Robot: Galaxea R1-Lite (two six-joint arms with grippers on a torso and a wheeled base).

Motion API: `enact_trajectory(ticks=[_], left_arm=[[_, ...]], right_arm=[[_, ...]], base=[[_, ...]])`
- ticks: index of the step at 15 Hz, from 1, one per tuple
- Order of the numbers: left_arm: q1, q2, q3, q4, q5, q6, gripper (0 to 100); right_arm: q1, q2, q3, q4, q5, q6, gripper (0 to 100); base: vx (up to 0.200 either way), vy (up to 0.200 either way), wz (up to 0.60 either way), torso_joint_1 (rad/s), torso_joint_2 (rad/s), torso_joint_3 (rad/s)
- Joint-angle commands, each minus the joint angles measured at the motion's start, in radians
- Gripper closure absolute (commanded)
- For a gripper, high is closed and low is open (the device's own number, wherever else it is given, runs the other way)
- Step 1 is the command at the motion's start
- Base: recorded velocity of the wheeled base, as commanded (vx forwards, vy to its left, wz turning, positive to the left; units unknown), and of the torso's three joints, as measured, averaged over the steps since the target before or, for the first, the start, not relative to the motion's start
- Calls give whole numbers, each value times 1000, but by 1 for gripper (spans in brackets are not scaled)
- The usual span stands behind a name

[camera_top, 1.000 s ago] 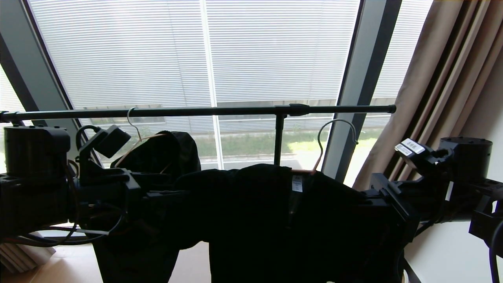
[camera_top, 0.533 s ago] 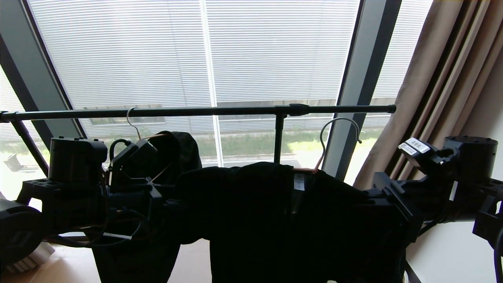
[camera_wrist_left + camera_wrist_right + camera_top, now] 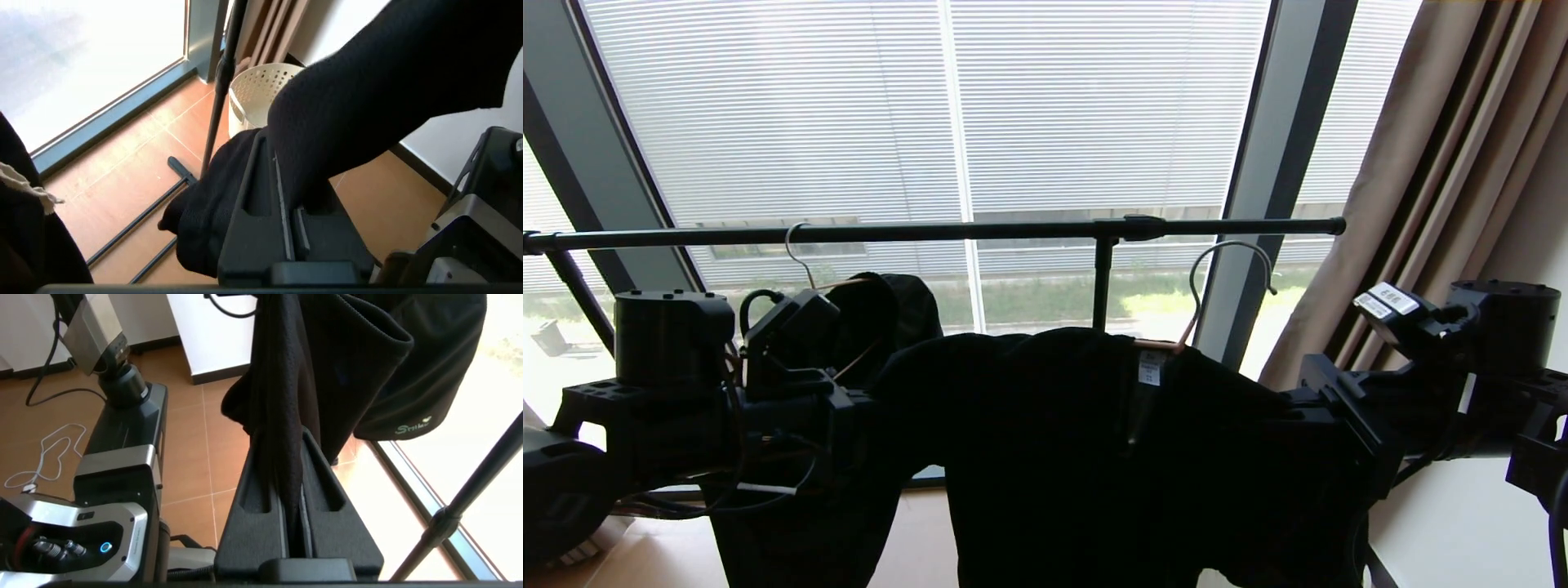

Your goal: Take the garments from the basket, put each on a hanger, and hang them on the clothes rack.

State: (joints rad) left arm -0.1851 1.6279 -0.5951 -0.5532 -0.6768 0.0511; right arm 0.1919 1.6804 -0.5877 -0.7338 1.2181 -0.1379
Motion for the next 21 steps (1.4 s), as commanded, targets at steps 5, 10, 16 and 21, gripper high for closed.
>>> enact_trajectory(ticks=[5,10,16,21], left_arm=[[56,-34,89,-70,2,-22,100],[102,-43,147,-100,2,-23,100],[122,-45,209,-163,2,-25,100],[122,-46,209,-163,2,-62,100]], right_arm=[[-22,5,-6,-1,0,0,100],[-23,1,-6,-1,0,0,100],[-23,-2,-4,-1,0,0,100],[-32,-4,-4,-1,18,0,100]], base=[[0,0,0,0,0,0],[0,0,0,0,0,0],[0,0,0,0,0,0],[0,0,0,0,0,0]])
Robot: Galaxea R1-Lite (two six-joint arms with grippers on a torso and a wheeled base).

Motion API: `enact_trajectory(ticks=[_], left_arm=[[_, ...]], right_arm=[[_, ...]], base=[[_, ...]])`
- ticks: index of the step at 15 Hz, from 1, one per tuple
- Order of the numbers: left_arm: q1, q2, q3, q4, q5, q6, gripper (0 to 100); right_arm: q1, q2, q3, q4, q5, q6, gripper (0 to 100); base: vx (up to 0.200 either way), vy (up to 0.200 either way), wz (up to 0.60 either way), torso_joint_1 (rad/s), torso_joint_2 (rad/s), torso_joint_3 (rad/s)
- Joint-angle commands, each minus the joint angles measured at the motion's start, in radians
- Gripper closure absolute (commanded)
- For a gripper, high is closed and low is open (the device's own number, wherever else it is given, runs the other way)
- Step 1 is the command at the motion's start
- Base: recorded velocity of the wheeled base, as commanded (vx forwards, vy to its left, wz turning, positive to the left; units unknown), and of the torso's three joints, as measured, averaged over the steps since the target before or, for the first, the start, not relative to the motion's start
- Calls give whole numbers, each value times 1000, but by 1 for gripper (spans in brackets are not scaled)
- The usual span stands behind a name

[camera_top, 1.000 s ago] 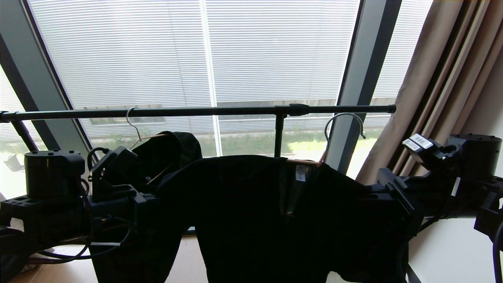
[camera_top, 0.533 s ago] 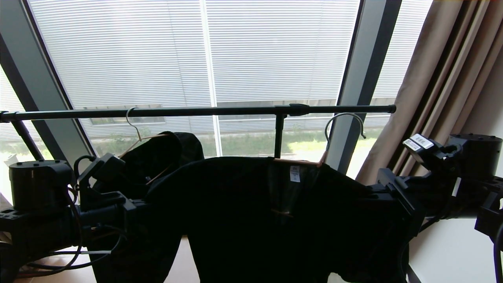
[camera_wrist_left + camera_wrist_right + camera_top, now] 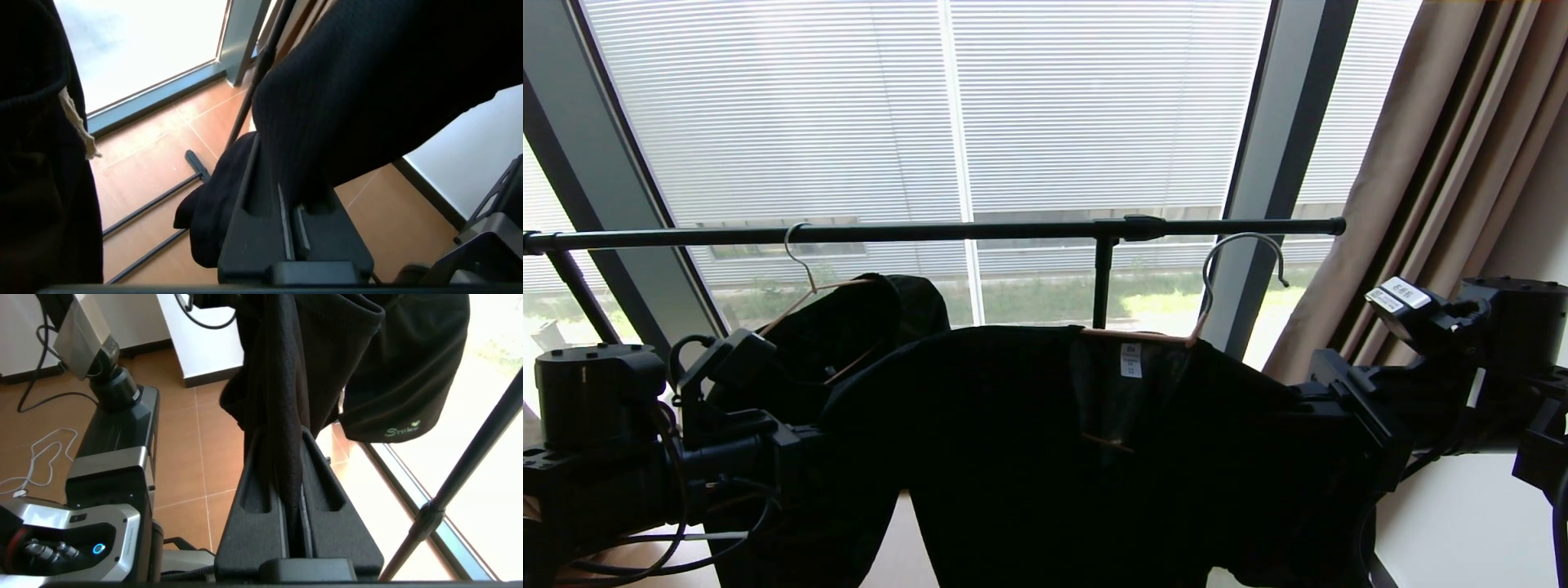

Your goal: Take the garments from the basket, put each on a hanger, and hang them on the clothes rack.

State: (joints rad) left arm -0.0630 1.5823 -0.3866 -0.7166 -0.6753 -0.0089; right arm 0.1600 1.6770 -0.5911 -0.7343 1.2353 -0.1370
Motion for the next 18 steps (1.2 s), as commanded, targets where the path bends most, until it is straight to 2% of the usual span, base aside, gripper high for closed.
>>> enact_trajectory(ticks=[1,5,6,11,14,18], left_arm=[[-1,-1,2,0,0,-6,100],[-8,-16,9,-1,0,-6,100],[-9,-25,15,-1,0,-6,0],[-9,-125,51,-1,3,-5,0],[-6,-188,52,11,62,-11,0],[-3,-212,35,82,71,-9,0]], right_arm=[[0,1,-1,-1,1,-1,100],[0,0,-1,-1,1,-1,100],[0,-2,0,-1,1,-1,100],[0,-2,-6,-1,-4,-1,100],[0,4,-9,-1,-8,-1,100],[0,7,-9,-1,-8,0,100]], base=[[0,0,0,0,0,0],[0,0,0,0,0,0],[0,0,0,0,0,0],[0,0,0,0,0,0],[0,0,0,0,0,0],[0,0,0,0,0,0]])
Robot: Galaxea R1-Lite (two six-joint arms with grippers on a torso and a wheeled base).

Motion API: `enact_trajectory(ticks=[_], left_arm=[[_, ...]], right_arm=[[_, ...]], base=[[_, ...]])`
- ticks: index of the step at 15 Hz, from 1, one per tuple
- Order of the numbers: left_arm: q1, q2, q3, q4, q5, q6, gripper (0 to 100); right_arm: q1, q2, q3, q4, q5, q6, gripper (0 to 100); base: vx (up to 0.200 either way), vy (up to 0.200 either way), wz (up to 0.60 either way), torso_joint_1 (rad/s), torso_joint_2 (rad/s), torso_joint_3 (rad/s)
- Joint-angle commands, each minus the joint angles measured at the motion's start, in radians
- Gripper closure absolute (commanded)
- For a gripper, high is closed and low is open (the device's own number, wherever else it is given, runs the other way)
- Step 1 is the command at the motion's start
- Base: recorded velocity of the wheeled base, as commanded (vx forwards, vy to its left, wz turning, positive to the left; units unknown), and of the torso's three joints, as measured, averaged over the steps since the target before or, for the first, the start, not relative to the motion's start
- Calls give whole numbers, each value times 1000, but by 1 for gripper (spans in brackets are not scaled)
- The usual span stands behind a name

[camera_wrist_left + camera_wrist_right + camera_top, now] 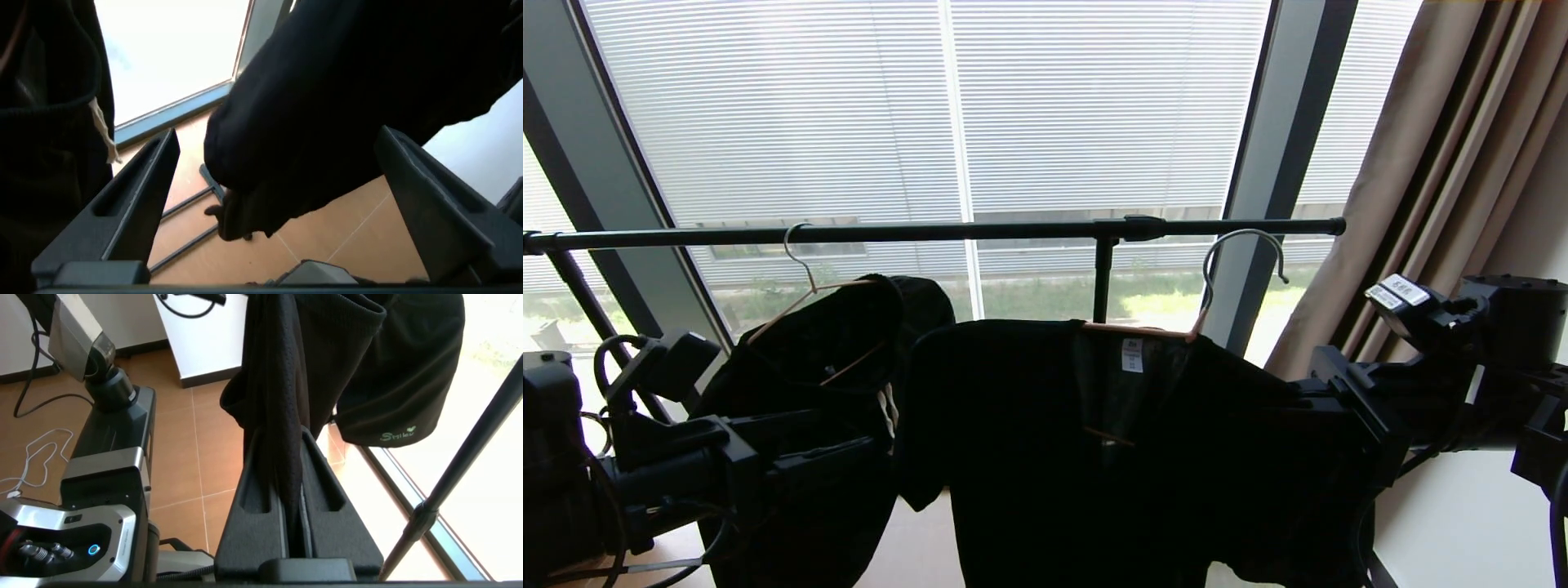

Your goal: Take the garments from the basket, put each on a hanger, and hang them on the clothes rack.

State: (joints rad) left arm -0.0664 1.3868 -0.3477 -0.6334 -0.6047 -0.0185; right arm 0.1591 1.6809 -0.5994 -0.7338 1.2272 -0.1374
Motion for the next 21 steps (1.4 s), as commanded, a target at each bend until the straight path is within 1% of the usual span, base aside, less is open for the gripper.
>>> enact_trajectory(ticks=[1,2,3,4,5,6,7,8,9,10,12,13,14,16,17,19,20,21], left_arm=[[-3,-20,-68,100,0,-1,0],[-3,-34,-126,175,-1,-3,0],[-3,-35,-134,184,-1,-3,0],[-16,-48,-251,296,-1,-3,0],[-35,-49,-303,342,-3,-3,0],[-81,-51,-406,423,-3,-1,0],[-102,-49,-447,463,-3,0,0],[-156,-43,-547,546,-3,6,0],[-193,-31,-606,598,-3,19,0],[-216,-5,-645,636,-3,57,0],[-250,31,-689,725,-3,181,0],[-279,43,-709,770,-3,218,0],[-297,49,-717,790,-3,236,0],[-331,84,-711,807,-9,361,0],[-334,97,-711,814,-21,405,0],[-345,126,-708,819,-30,462,0],[-346,146,-703,819,-32,493,0],[-348,152,-703,817,-35,500,0]], right_arm=[[0,5,1,1,0,1,100],[0,14,3,1,0,-1,100],[0,16,3,1,-2,-1,100],[5,31,3,1,-3,-4,100],[5,34,4,1,-2,-2,100],[7,34,9,1,0,-4,100],[8,37,10,1,5,-5,100],[11,37,13,1,5,-10,100],[17,37,16,1,6,-11,100],[34,37,20,1,8,-11,100],[53,36,30,1,8,-17,100],[63,37,33,1,9,-33,100],[68,37,38,1,9,-44,100],[88,37,52,1,9,-60,100],[88,36,52,1,9,-60,100],[89,31,53,1,11,-60,100],[88,26,58,-1,40,-60,100],[88,23,59,-1,60,-62,100]], base=[[0,0,0,0,0,0],[0,0,0,0,0,0],[0,0,0,0,0,0],[0,0,0,0,0,0],[0,0,0,0,0,0],[0,0,0,0,0,0],[0,0,0,0,0,0],[0,0,0,0,0,0],[0,0,0,0,0,0],[0,0,0,0,0,0],[0,0,0,0,0,0],[0,0,0,0,0,0],[0,0,0,0,0,0],[0,0,0,0,0,0],[0,0,0,0,0,0],[0,0,0,0,0,0],[0,0,0,0,0,0],[0,0,0,0,0,0]])
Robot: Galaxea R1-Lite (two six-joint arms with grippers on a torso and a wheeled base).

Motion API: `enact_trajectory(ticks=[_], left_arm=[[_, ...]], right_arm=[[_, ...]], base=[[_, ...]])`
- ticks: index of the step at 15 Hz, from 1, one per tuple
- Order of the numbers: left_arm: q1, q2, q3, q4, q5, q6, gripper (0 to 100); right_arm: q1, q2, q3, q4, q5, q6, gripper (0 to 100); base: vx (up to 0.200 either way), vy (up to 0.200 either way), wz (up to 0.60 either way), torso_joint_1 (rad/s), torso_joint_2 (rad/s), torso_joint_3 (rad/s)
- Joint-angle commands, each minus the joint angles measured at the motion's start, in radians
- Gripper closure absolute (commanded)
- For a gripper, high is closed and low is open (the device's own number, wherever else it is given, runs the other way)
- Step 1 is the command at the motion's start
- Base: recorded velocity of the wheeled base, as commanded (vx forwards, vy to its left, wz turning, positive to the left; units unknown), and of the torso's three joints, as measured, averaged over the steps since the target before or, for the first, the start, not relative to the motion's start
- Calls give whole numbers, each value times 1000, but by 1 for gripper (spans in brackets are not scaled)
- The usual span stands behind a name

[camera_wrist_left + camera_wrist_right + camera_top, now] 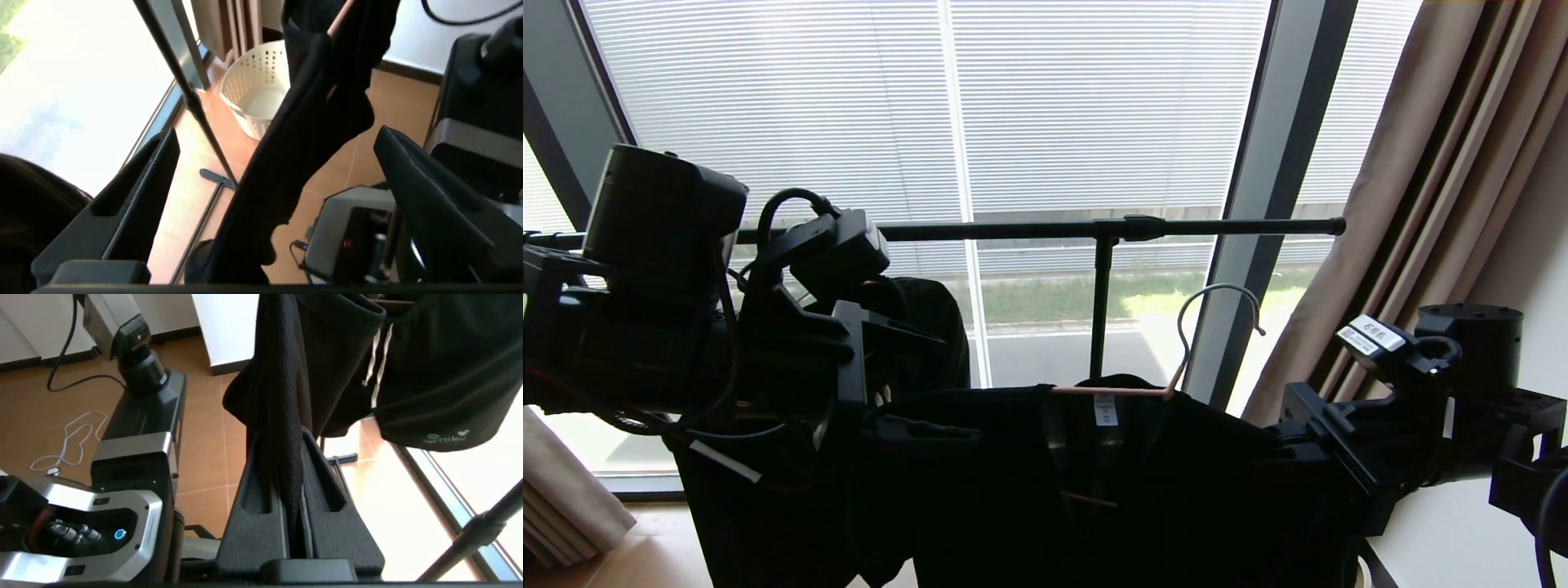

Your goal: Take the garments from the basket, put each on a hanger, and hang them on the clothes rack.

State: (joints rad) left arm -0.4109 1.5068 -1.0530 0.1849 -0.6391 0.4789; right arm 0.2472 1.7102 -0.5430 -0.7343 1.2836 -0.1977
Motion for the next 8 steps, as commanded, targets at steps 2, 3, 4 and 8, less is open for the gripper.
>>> enact_trajectory(ticks=[2,3,4,8], left_arm=[[-17,41,2,-2,-36,3,0],[-19,52,4,-2,-36,4,0],[-19,56,4,-2,-36,4,0],[-37,73,5,-5,-37,4,0]], right_arm=[[1,-20,3,1,3,0,100],[3,-21,3,1,3,0,100],[3,-21,3,1,3,0,100],[40,-18,9,1,-6,1,100]], base=[[0,0,0,0,0,0],[0,0,0,0,0,0],[0,0,0,0,0,0],[0,0,0,0,0,0]])
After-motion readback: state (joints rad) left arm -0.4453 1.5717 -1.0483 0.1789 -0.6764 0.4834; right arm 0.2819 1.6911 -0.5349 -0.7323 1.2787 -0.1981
